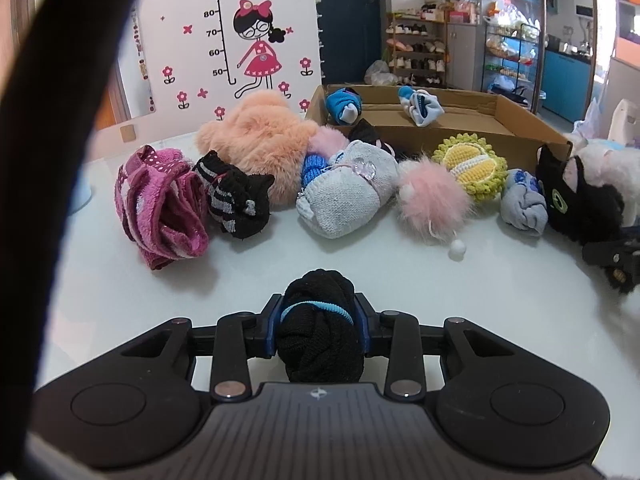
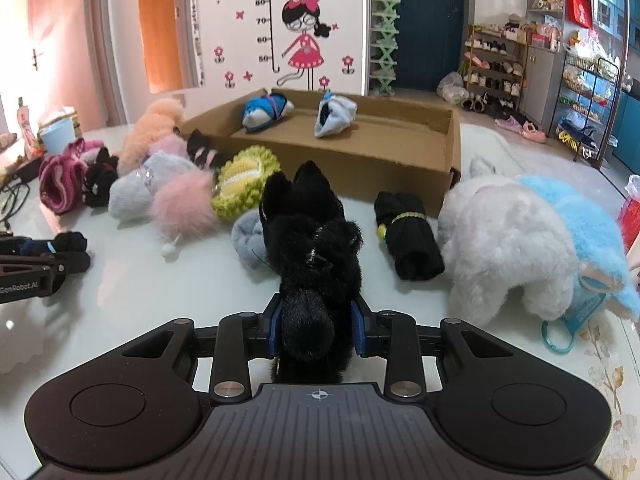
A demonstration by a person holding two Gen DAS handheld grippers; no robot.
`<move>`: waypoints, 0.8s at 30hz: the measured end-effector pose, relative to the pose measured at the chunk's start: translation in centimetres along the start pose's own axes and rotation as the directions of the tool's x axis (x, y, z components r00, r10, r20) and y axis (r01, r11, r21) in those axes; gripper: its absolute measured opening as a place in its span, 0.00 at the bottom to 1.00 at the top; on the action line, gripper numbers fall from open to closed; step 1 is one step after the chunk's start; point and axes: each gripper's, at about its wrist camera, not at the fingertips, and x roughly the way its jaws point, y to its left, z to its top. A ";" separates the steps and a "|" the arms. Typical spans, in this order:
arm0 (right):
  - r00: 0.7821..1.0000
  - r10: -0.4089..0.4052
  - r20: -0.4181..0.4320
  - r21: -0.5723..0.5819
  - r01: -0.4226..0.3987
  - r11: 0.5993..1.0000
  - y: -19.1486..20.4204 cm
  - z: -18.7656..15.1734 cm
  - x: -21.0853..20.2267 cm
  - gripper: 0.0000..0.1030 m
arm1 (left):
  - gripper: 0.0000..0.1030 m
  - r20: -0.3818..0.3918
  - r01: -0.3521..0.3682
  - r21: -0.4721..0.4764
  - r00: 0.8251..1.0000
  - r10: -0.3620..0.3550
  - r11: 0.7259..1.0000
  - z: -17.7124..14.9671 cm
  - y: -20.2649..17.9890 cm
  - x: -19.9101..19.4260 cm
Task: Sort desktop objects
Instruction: 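Lift both held black socks off the table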
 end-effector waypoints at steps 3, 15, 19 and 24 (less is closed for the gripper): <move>1.000 -0.008 -0.030 -0.009 0.008 1.000 0.2 -0.2 0.5 0.37 | 0.31 0.002 0.003 -0.009 1.000 -0.003 1.000 -0.1 0.1 0.0; 1.000 -0.010 0.008 -0.007 0.010 1.000 0.3 -0.1 0.0 0.38 | 0.31 0.012 0.003 -0.039 1.000 -0.002 0.999 0.0 0.2 -1.0; 0.999 0.002 0.036 -0.006 -0.002 1.000 0.5 -0.1 -1.0 0.37 | 0.31 0.045 -0.002 -0.006 0.999 0.002 1.000 0.3 -0.2 -2.5; 0.999 0.006 0.038 0.004 -0.007 1.000 0.4 0.0 -1.4 0.37 | 0.31 0.055 0.014 0.010 0.998 -0.015 1.000 0.4 -0.8 -3.5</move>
